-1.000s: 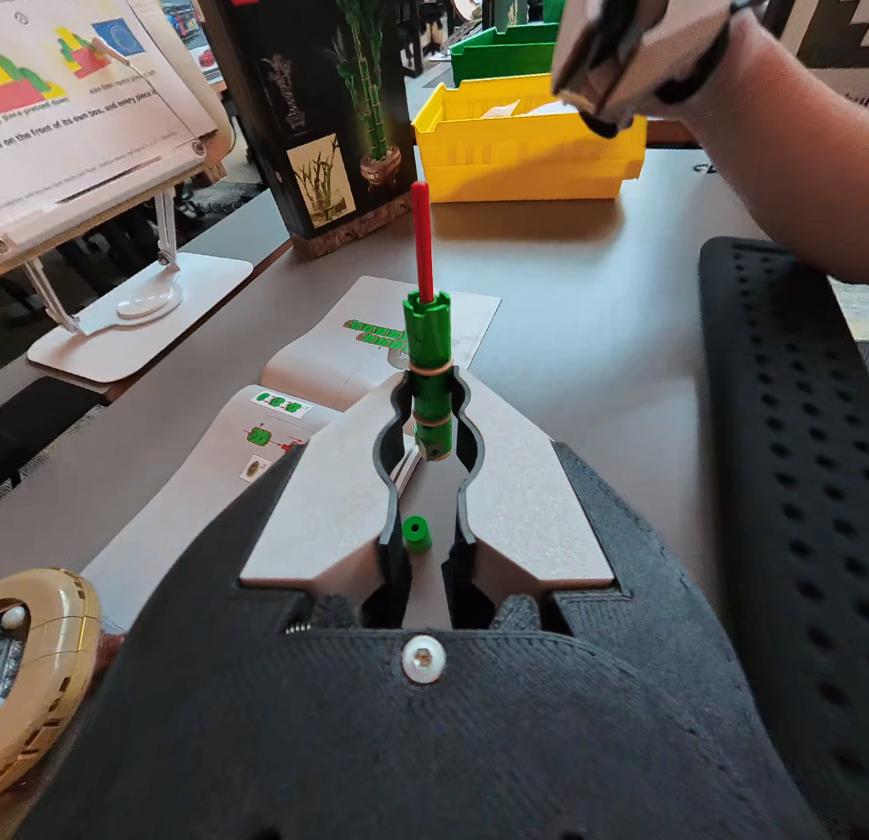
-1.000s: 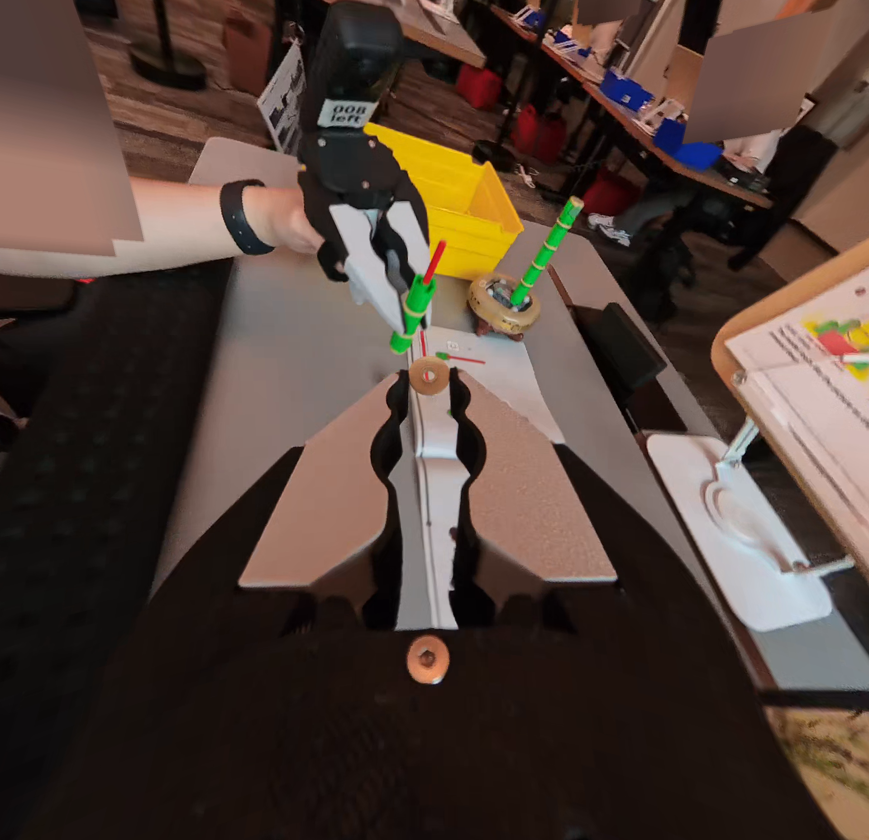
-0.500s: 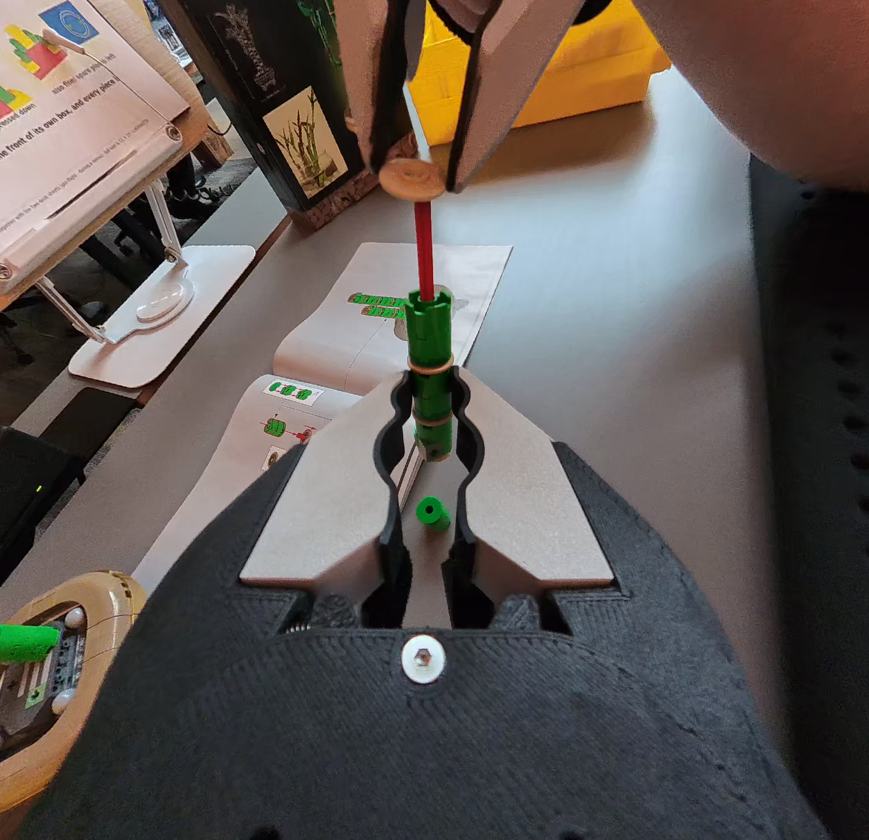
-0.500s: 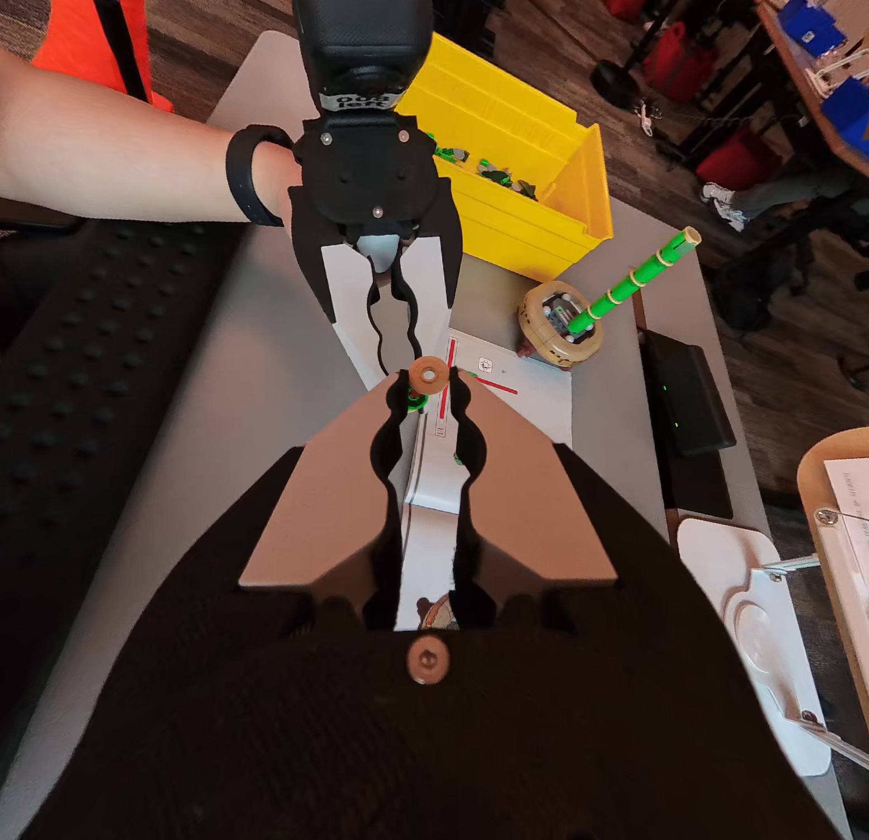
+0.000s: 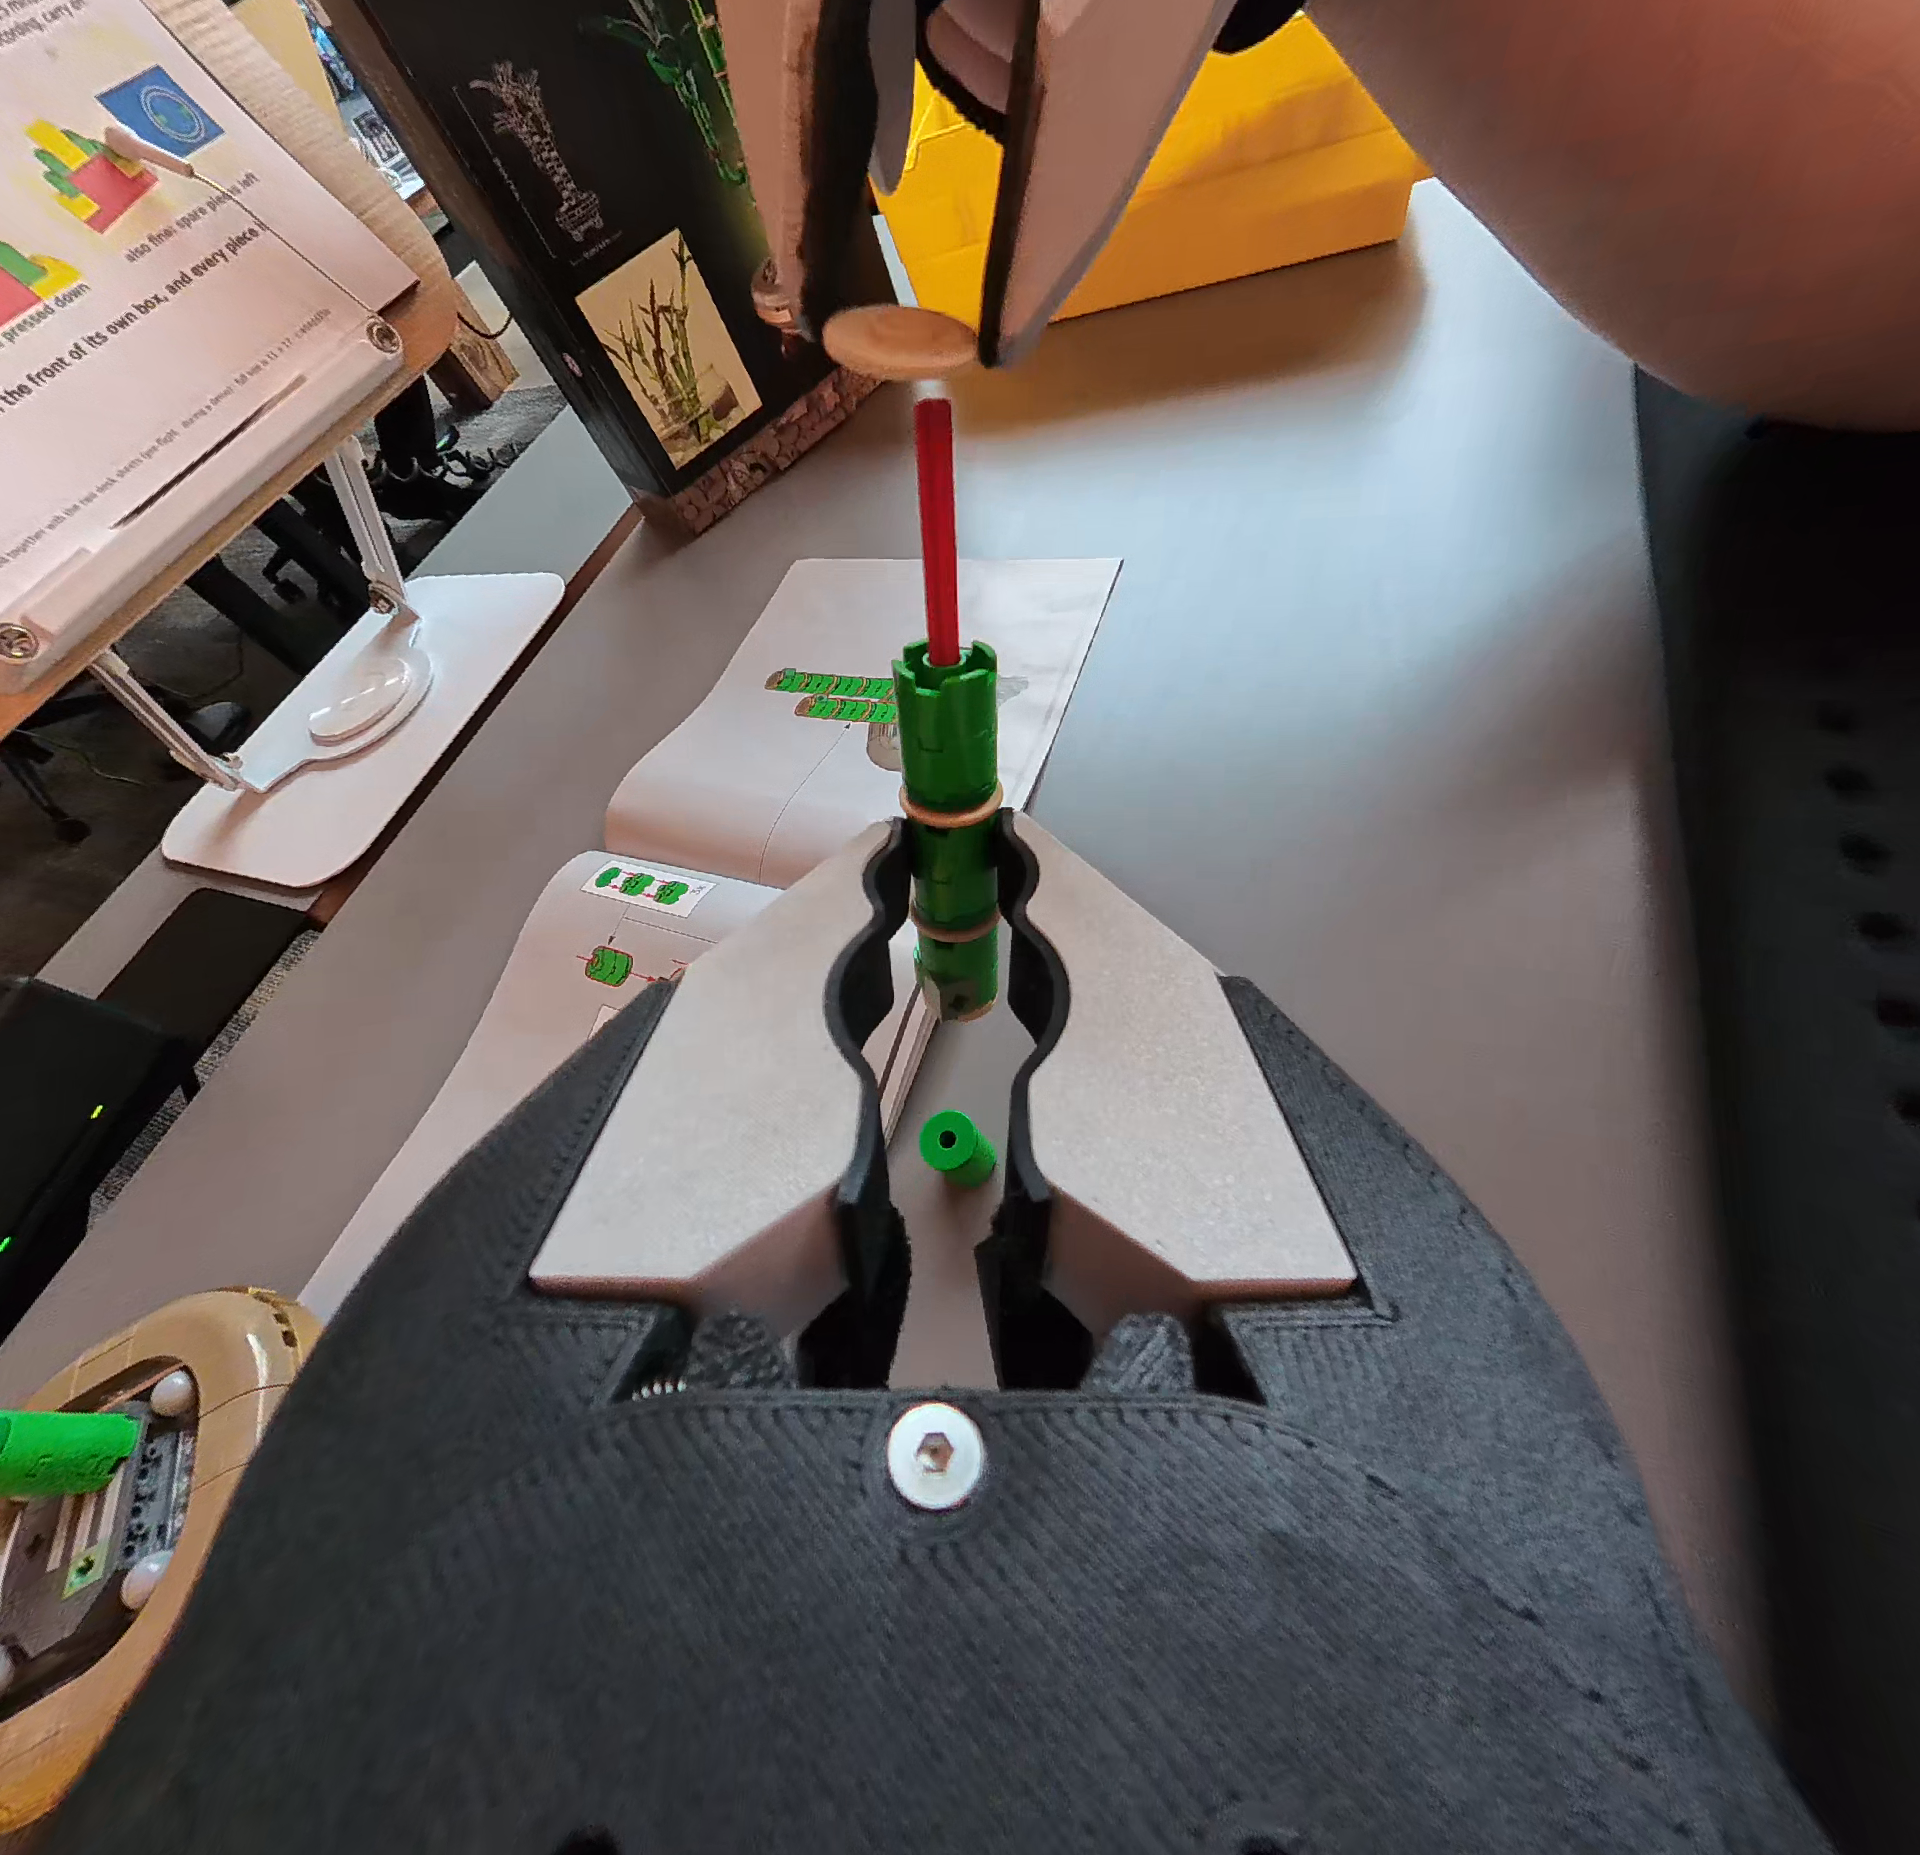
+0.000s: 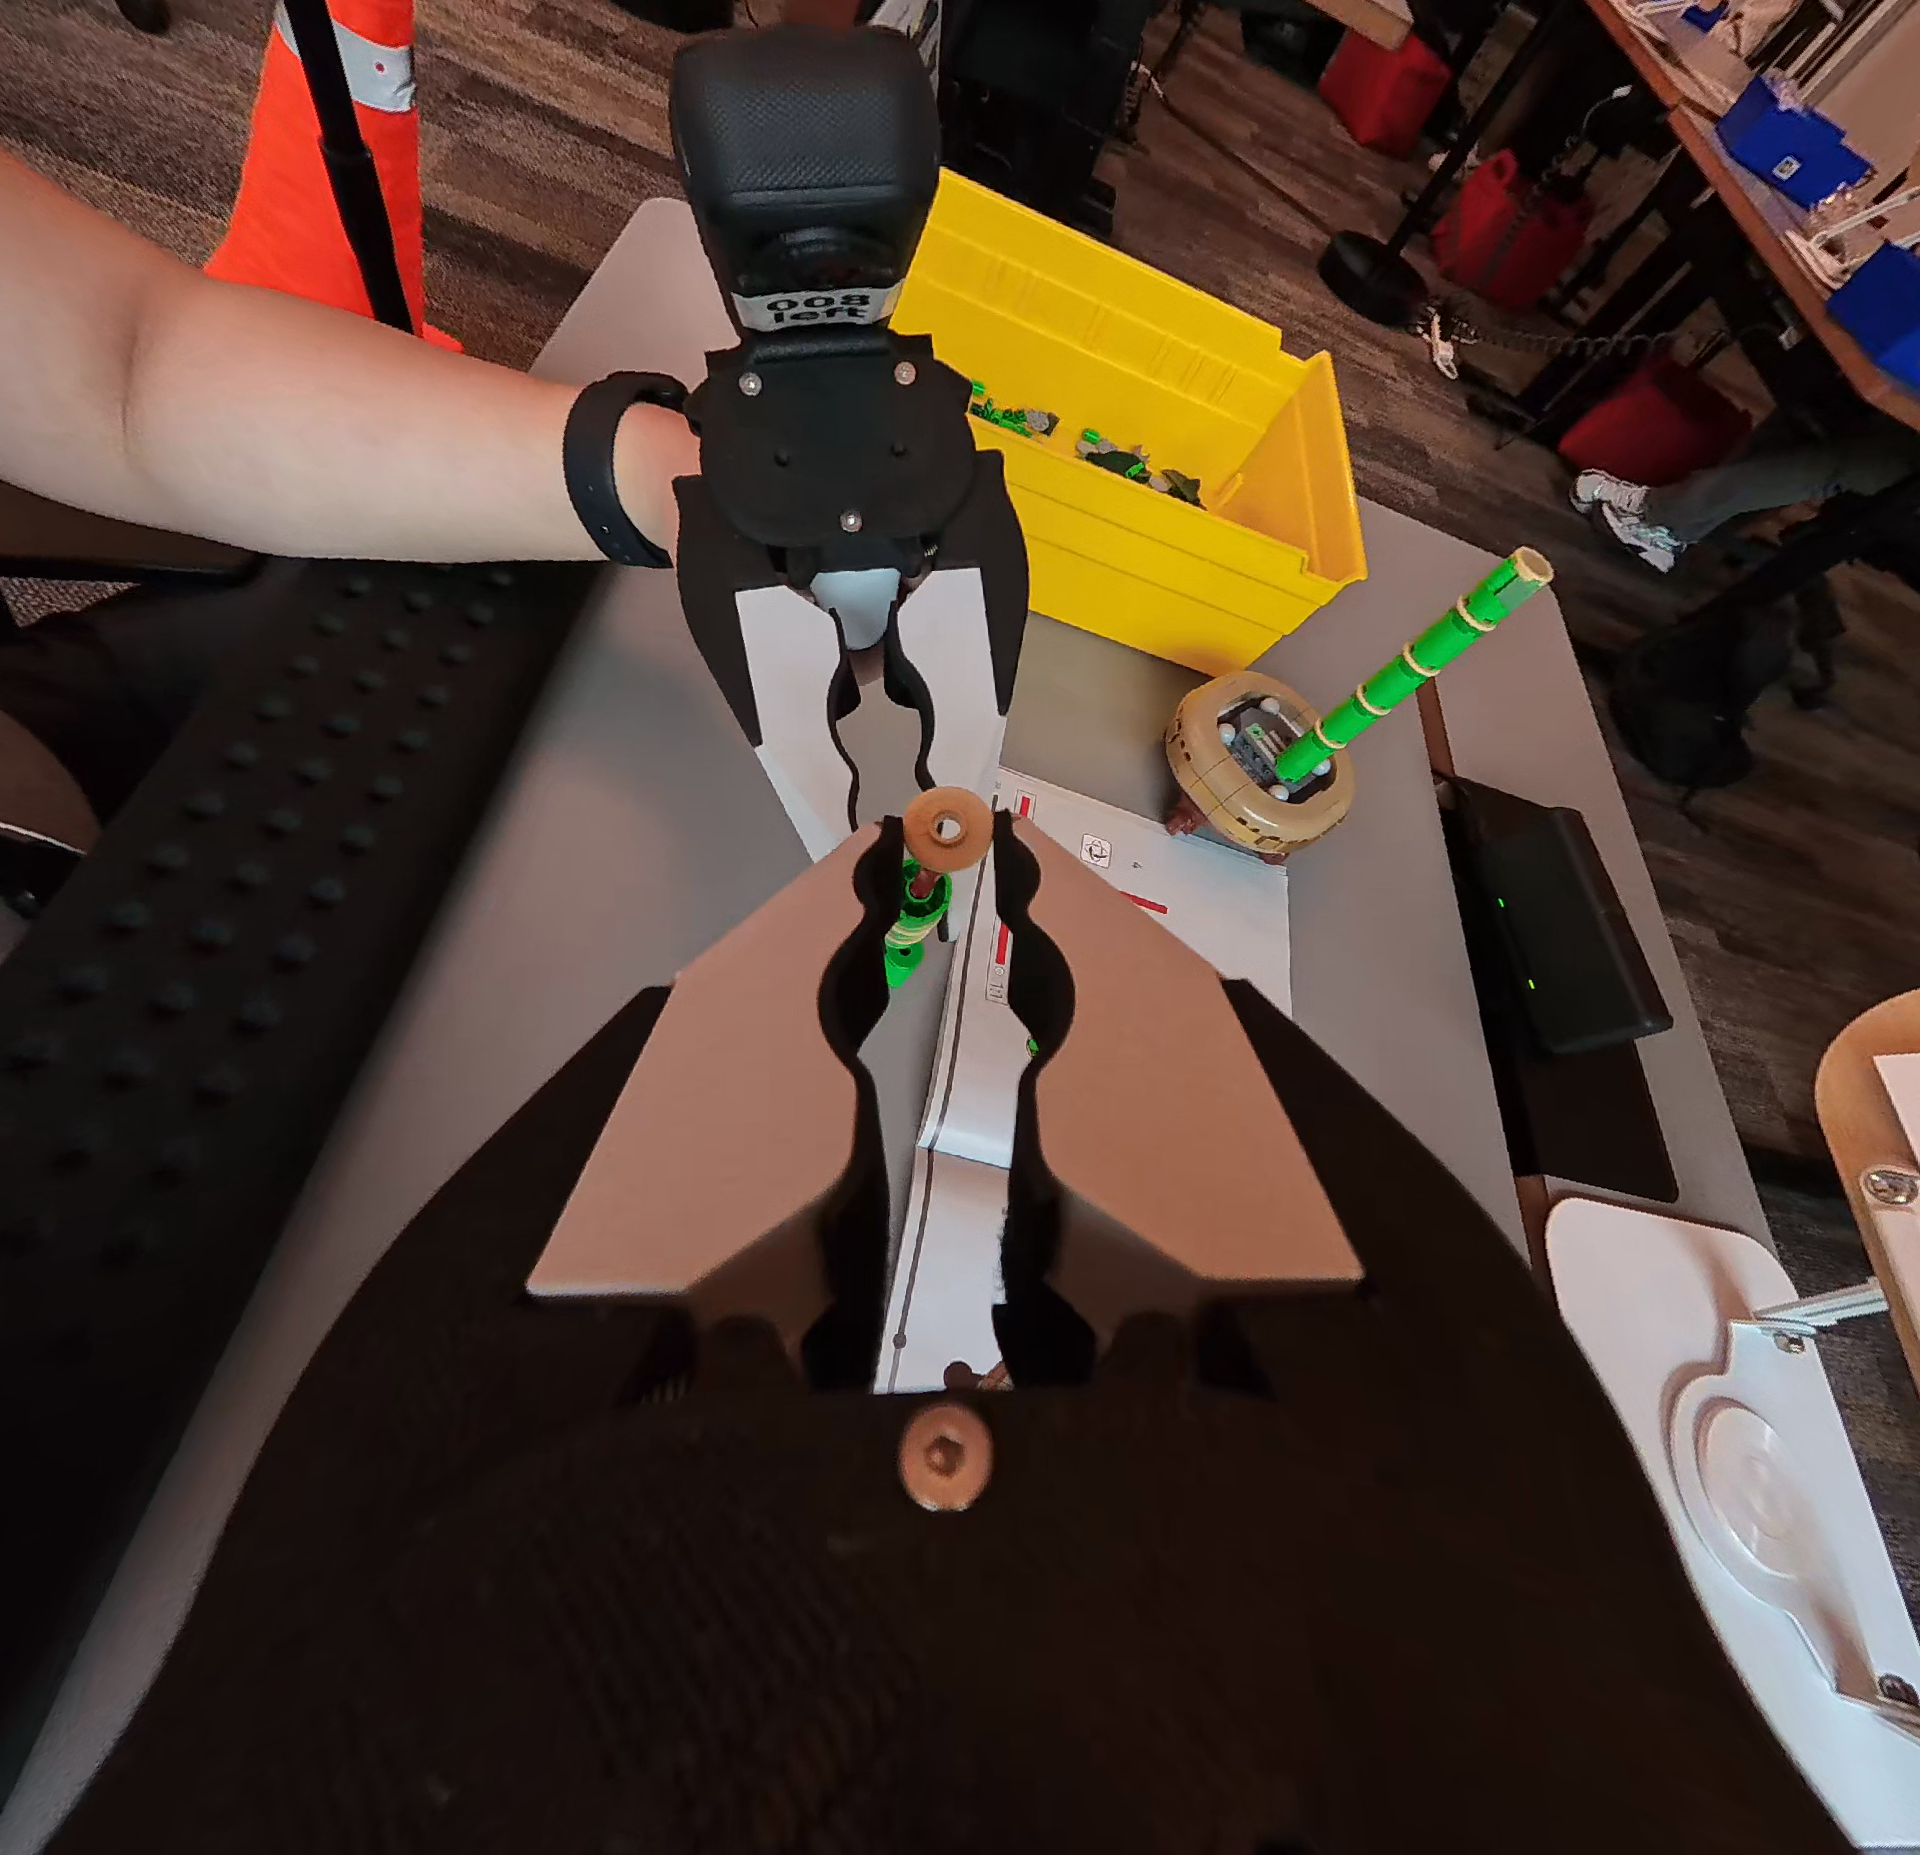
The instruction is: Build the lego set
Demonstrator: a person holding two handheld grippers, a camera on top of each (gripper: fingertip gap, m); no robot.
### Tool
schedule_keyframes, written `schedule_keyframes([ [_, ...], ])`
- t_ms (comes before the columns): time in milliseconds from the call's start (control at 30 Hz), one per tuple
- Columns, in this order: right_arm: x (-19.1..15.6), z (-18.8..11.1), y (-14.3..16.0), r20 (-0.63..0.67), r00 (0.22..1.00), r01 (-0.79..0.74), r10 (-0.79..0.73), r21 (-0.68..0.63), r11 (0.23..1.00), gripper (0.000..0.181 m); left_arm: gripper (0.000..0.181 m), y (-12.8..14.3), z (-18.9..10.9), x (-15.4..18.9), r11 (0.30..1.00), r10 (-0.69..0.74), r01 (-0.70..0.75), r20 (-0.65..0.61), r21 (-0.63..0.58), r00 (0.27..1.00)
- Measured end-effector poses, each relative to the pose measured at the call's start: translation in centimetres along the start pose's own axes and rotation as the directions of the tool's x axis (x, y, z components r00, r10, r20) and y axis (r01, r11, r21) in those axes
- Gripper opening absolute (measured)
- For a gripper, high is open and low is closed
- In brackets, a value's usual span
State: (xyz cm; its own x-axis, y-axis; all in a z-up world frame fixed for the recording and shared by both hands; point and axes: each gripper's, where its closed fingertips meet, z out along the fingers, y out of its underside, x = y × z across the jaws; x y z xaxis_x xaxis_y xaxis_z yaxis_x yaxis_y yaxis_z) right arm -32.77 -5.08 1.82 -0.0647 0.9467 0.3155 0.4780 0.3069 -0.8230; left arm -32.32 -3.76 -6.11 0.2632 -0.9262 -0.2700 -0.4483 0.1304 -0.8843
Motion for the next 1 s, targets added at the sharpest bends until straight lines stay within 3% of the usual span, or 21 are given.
schedule_keyframes([
  [600,0.0,0.2,-0.2,0.016,1.000,-0.024,0.023,0.035,0.999,0.016,0.014,-0.8,-0.5,-0.2,0.999,-0.016,0.017,-0.004,0.046,1.000],
  [1000,-0.7,1.3,1.4,0.057,0.997,-0.049,0.053,-0.070,0.996,0.017,0.014,-0.5,-0.3,0.3,1.000,0.015,-0.015,-0.007,0.018,1.000],
])
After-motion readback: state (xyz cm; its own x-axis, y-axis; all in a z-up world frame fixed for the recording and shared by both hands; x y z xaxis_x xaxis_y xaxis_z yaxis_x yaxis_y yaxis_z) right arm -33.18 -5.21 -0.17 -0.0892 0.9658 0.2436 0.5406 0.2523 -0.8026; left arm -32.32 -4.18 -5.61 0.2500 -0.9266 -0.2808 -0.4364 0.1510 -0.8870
